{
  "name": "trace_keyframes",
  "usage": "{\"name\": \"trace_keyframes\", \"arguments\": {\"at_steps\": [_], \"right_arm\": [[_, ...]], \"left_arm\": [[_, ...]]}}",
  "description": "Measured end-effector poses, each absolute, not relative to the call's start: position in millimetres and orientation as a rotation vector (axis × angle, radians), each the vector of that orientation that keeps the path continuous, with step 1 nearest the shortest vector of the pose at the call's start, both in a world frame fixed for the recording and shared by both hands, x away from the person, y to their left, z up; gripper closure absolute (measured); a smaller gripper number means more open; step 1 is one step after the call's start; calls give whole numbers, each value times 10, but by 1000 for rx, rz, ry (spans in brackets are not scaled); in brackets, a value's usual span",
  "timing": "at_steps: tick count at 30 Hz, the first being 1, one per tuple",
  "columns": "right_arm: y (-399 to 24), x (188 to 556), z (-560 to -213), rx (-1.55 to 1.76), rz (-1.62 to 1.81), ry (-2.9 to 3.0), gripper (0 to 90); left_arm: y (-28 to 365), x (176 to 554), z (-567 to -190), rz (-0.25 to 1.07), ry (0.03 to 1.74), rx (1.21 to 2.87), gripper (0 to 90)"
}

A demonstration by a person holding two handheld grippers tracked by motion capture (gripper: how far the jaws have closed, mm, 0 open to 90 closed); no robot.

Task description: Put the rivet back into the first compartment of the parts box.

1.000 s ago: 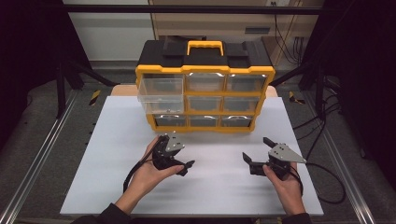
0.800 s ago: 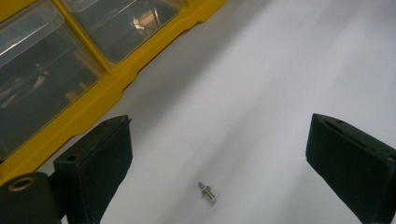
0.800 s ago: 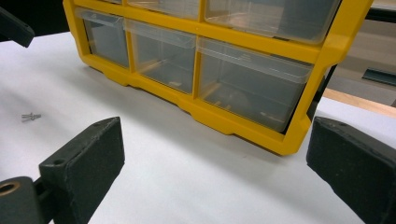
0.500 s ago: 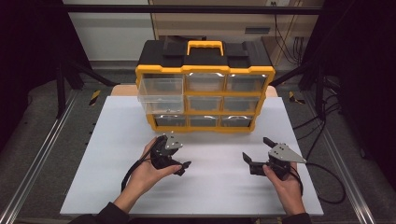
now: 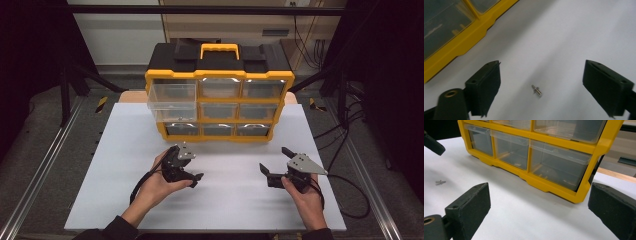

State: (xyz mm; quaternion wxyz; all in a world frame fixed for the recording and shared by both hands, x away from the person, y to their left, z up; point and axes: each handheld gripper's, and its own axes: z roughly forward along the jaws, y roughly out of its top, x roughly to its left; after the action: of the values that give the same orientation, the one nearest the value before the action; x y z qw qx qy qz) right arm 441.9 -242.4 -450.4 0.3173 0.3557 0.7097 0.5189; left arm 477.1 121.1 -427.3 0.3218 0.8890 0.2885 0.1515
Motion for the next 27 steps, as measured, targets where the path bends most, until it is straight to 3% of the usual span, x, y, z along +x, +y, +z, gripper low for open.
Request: {"name": "trace_keyframes", "arguments": {"at_steps": [16, 27], "right_arm": [[-2420, 4416, -4505, 942, 1363, 1874, 43], [-2421, 4422, -4510, 939, 1361, 1875, 43]], "left_arm": [[1184, 4844, -4384, 335, 820, 2410, 383], [1166, 4903, -4432, 299, 856, 2473, 489]]}}
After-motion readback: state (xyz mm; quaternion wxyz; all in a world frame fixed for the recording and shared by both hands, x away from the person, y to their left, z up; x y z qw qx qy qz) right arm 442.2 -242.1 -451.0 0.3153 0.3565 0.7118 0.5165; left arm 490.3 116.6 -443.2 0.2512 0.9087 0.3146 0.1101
